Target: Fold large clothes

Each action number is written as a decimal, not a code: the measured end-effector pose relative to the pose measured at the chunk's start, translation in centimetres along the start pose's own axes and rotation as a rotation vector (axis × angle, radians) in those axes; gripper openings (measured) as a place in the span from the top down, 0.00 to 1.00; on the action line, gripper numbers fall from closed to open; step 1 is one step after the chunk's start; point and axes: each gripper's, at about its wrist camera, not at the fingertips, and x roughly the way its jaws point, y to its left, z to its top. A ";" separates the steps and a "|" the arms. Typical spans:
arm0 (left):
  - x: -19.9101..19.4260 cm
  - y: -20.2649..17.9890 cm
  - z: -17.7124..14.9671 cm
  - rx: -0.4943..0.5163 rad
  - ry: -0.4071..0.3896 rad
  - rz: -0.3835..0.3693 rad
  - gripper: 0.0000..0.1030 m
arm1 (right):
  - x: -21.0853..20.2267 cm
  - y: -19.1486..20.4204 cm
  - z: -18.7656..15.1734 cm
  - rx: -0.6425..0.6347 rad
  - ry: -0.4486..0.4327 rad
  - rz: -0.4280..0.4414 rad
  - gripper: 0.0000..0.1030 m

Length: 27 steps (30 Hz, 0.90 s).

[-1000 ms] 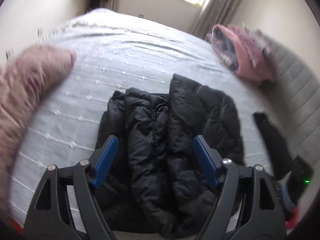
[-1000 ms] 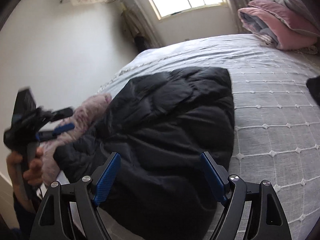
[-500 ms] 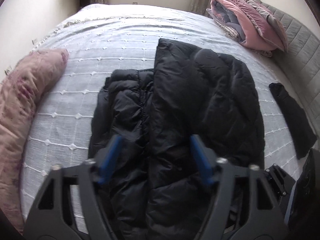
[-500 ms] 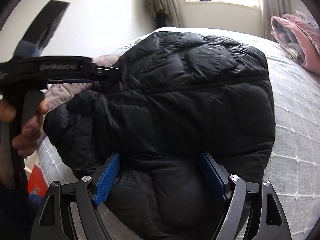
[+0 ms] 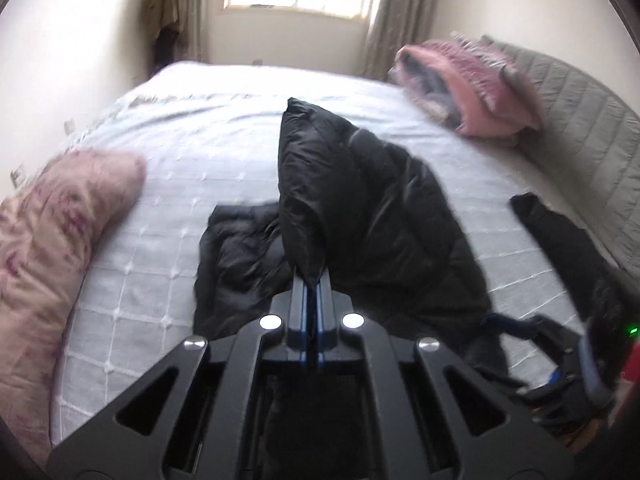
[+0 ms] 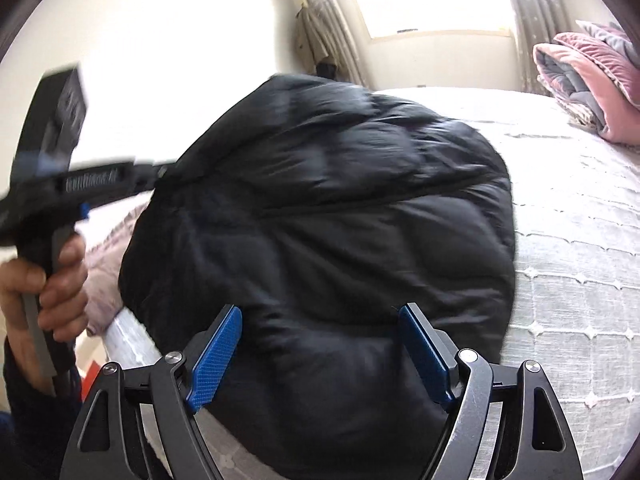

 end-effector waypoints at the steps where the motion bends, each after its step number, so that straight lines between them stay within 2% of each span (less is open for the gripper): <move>1: 1.3 0.9 -0.4 -0.022 0.045 0.011 0.96 | 0.2 0.0 0.0 0.005 0.006 -0.002 0.21; 2: 2.9 2.2 -1.1 -0.057 0.102 0.017 0.95 | 0.4 -0.1 -0.1 0.005 0.015 -0.006 0.21; 4: 4.2 3.7 -2.1 -0.107 0.150 0.016 0.95 | 1.4 0.4 -0.4 -0.013 0.044 -0.020 0.21; 10: 4.9 5.5 -3.6 -0.147 0.175 0.028 0.94 | 3.4 2.2 -0.3 -0.073 0.082 -0.038 0.21; 15: 6.1 5.0 -4.5 -0.121 0.195 0.065 0.93 | 6.0 2.4 -1.1 -0.078 0.164 -0.076 0.21; 18: 6.6 3.9 -4.7 -0.074 0.195 0.118 0.93 | 7.8 3.1 -2.1 -0.105 0.220 -0.122 0.20; 22: 6.8 3.6 -4.9 -0.062 0.194 0.146 0.93 | 9.5 4.3 -2.2 -0.155 0.249 -0.185 0.20; 24: 6.6 3.9 -4.9 -0.081 0.188 0.145 0.93 | 9.7 4.8 -2.2 -0.160 0.250 -0.186 0.19; 27: 6.2 4.1 -5.2 -0.077 0.180 0.167 0.93 | 8.5 4.6 -1.3 -0.137 0.231 -0.137 0.20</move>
